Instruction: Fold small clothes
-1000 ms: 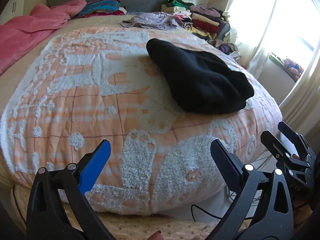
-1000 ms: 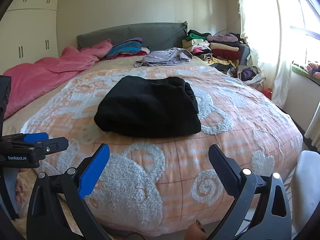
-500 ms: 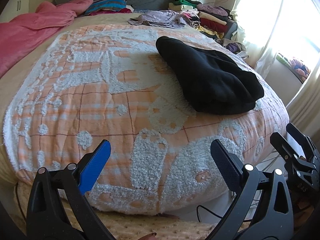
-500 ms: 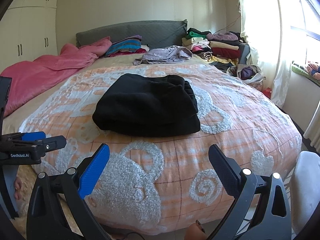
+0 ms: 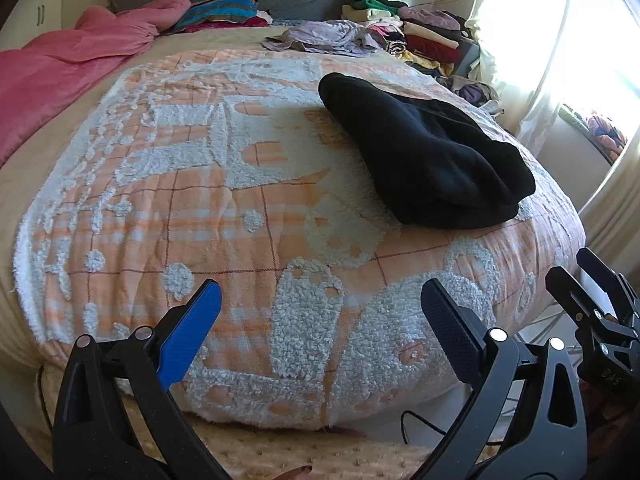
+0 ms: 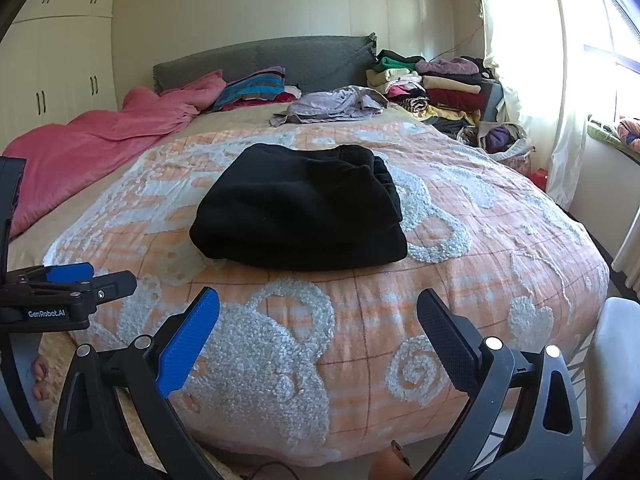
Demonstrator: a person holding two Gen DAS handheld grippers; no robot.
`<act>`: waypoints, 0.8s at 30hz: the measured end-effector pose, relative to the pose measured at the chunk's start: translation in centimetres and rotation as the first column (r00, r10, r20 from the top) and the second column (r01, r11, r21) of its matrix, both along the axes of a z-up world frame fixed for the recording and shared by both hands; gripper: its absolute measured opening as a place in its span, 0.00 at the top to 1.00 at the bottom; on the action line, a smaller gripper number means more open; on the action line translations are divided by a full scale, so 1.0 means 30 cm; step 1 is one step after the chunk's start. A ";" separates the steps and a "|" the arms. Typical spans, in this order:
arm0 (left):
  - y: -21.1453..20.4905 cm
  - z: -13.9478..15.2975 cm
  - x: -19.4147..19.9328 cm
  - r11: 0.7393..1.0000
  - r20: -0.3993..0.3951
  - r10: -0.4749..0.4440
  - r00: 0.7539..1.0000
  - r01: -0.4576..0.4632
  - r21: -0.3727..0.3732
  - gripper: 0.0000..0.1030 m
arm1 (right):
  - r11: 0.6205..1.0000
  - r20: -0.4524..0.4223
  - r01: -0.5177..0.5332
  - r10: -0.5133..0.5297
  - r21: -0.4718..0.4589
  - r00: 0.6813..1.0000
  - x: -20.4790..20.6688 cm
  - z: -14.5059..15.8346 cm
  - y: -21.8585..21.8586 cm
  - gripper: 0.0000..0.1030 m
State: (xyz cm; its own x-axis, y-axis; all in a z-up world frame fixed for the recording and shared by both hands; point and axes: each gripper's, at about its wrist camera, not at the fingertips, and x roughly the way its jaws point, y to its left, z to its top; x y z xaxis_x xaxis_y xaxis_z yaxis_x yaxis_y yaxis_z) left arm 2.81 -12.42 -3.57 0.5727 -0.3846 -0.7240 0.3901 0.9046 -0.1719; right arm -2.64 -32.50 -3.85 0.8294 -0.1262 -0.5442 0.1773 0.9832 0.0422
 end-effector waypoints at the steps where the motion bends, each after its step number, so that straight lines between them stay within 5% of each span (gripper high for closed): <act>1: 0.000 0.001 -0.002 1.000 0.001 -0.001 1.000 0.001 0.000 0.09 | 1.000 0.000 -0.001 0.001 0.002 1.000 0.001 0.001 0.000 0.04; 24: 0.002 0.012 -0.015 1.000 0.006 0.002 1.000 -0.002 -0.004 0.09 | 1.000 0.001 -0.004 0.004 -0.005 1.000 -0.005 0.007 0.017 0.04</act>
State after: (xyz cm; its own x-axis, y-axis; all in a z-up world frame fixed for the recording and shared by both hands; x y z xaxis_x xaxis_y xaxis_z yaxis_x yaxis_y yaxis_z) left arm 2.37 -12.36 -3.20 0.5778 -0.3862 -0.7190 0.3892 0.9047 -0.1732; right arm -2.79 -31.99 -3.64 0.8306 -0.1257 -0.5425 0.1734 0.9841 0.0374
